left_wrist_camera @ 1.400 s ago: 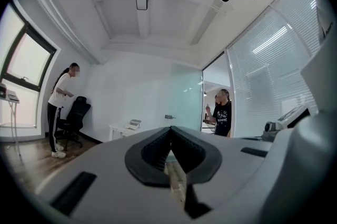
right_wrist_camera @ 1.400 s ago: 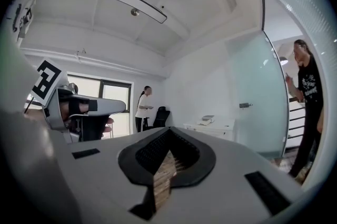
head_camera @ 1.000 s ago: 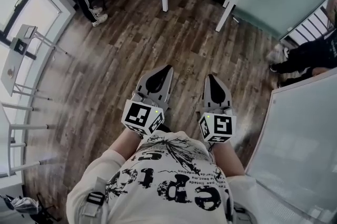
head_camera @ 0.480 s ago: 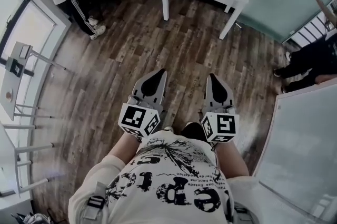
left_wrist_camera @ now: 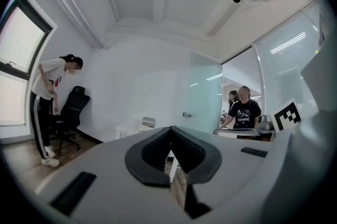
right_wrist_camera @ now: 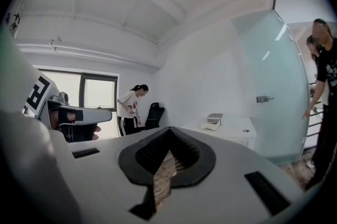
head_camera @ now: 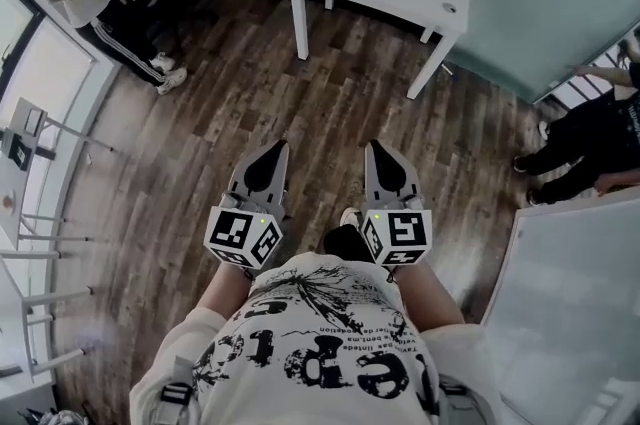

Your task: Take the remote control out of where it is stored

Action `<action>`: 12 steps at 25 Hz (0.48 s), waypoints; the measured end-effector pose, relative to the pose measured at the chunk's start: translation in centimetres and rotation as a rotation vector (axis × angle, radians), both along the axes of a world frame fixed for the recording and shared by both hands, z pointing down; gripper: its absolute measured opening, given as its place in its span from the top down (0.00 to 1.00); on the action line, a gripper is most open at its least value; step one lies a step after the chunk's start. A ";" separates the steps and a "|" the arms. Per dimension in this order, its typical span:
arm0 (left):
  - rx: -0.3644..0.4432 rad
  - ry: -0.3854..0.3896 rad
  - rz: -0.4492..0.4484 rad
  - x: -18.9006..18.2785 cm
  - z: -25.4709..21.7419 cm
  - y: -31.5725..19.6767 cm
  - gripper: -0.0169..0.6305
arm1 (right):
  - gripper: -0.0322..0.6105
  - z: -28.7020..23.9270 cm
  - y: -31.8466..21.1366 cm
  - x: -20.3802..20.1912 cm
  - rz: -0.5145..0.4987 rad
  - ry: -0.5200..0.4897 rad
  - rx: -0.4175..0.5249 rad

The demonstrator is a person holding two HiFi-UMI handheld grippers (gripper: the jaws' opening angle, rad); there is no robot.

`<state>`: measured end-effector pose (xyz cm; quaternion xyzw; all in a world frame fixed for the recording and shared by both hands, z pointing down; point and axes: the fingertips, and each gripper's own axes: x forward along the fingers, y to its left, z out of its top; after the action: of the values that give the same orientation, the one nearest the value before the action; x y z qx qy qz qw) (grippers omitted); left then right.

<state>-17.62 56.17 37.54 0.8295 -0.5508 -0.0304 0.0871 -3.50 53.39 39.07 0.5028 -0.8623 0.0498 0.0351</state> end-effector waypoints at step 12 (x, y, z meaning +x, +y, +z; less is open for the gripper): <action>0.004 0.027 -0.017 7.9 -1.4 -16.5 0.96 | 0.96 -0.6 -16.7 7.4 -0.043 -0.006 -0.016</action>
<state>-9.73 39.70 36.18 0.8244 -0.5567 -0.0433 0.0927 3.88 36.66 38.50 0.4836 -0.8726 0.0576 0.0377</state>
